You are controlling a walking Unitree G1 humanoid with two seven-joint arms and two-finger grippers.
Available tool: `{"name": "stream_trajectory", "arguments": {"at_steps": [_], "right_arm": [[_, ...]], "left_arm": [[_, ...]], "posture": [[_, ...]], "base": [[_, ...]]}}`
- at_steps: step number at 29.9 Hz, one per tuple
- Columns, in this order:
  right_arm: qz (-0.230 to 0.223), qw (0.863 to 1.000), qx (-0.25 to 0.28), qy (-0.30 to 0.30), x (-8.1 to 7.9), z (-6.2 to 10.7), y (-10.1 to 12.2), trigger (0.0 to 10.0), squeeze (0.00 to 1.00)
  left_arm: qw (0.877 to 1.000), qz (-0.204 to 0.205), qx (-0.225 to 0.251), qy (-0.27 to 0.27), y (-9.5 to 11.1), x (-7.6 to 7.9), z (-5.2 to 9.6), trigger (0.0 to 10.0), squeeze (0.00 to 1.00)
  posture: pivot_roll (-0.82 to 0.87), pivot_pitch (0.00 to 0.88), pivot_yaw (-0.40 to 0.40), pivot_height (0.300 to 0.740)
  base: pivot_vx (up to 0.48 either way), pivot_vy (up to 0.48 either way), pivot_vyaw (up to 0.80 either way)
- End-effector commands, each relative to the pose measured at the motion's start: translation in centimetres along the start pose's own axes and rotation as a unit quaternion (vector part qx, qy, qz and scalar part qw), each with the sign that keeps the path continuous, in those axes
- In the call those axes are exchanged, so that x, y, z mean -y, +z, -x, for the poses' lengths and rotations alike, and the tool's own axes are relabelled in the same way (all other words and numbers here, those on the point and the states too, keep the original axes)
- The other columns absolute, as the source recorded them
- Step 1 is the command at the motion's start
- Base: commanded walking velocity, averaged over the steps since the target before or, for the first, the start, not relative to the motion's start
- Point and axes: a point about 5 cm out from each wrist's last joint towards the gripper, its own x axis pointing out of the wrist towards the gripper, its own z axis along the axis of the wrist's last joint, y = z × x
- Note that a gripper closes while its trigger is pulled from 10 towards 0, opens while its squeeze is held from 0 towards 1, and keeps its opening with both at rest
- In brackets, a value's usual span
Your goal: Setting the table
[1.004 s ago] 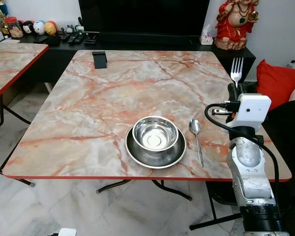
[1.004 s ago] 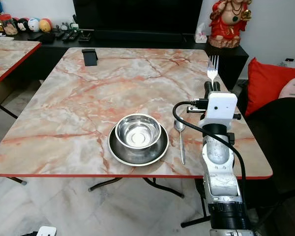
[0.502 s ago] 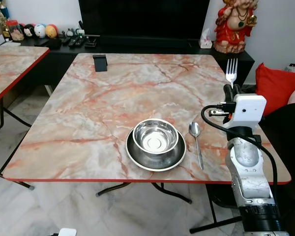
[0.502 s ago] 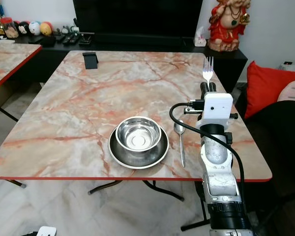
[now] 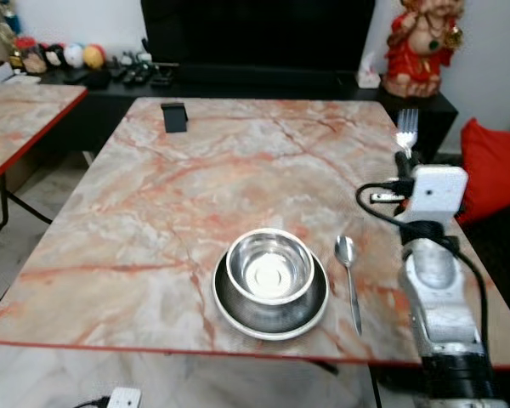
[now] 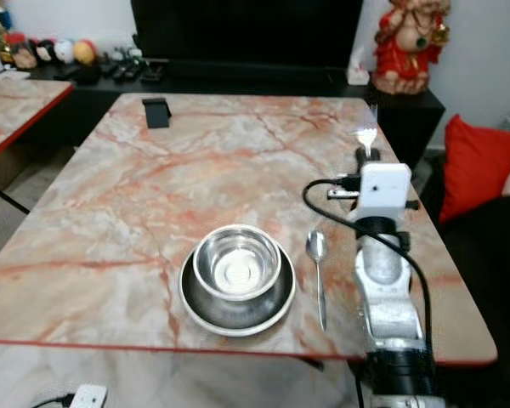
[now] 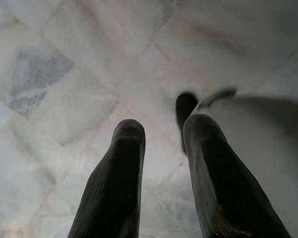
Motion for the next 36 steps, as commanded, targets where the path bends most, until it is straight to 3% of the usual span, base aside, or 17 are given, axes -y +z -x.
{"name": "stream_trajectory", "arguments": {"at_steps": [1,5,7,10,17,27,36], "right_arm": [[0.008,1.0,-0.029,-0.002,0.1,0.1,-0.9,10.0,0.0],[0.006,0.997,-0.077,-0.01,0.7,-0.1,-1.8,10.0,0.0],[0.017,0.992,-0.127,-0.023,1.4,0.0,-2.6,10.0,0.0],[0.014,0.99,-0.138,-0.026,1.6,0.0,-2.8,10.0,0.0],[-0.029,0.968,-0.249,-0.018,2.2,1.8,-5.8,10.0,0.0],[-0.055,0.943,-0.327,-0.014,2.7,3.2,-7.7,10.0,0.0],[-0.051,0.924,-0.378,-0.016,3.4,5.7,-10.0,10.0,0.0]], "left_arm": [[1.0,-0.003,-0.011,-0.001,-0.6,0.0,0.1,10.0,0.0],[1.0,0.0,-0.011,-0.001,-0.5,0.0,0.1,10.0,0.0],[1.0,-0.001,-0.011,-0.001,-0.4,0.0,0.1,10.0,0.0],[1.0,-0.001,-0.011,-0.001,-0.4,0.0,0.1,10.0,0.0],[1.0,-0.005,-0.014,-0.005,-0.4,0.1,0.0,10.0,0.0],[1.0,-0.006,-0.014,-0.006,-0.3,0.1,0.0,10.0,0.0],[1.0,-0.008,-0.015,-0.008,-0.3,0.2,0.0,10.0,0.0]], "posture": [[0.05,0.0,-0.032,0.715],[0.04,0.0,-0.026,0.715],[0.03,0.0,-0.022,0.715],[0.03,0.0,-0.02,0.715],[0.01,0.0,-0.018,0.715],[0.01,0.0,-0.016,0.715],[-0.01,0.0,-0.013,0.715]], "base": [[0.0,0.0,0.0],[0.0,0.0,0.0],[0.0,0.0,0.0],[0.0,0.0,0.0],[0.0,0.0,0.0],[0.0,0.0,0.0],[0.0,0.0,0.0]]}}
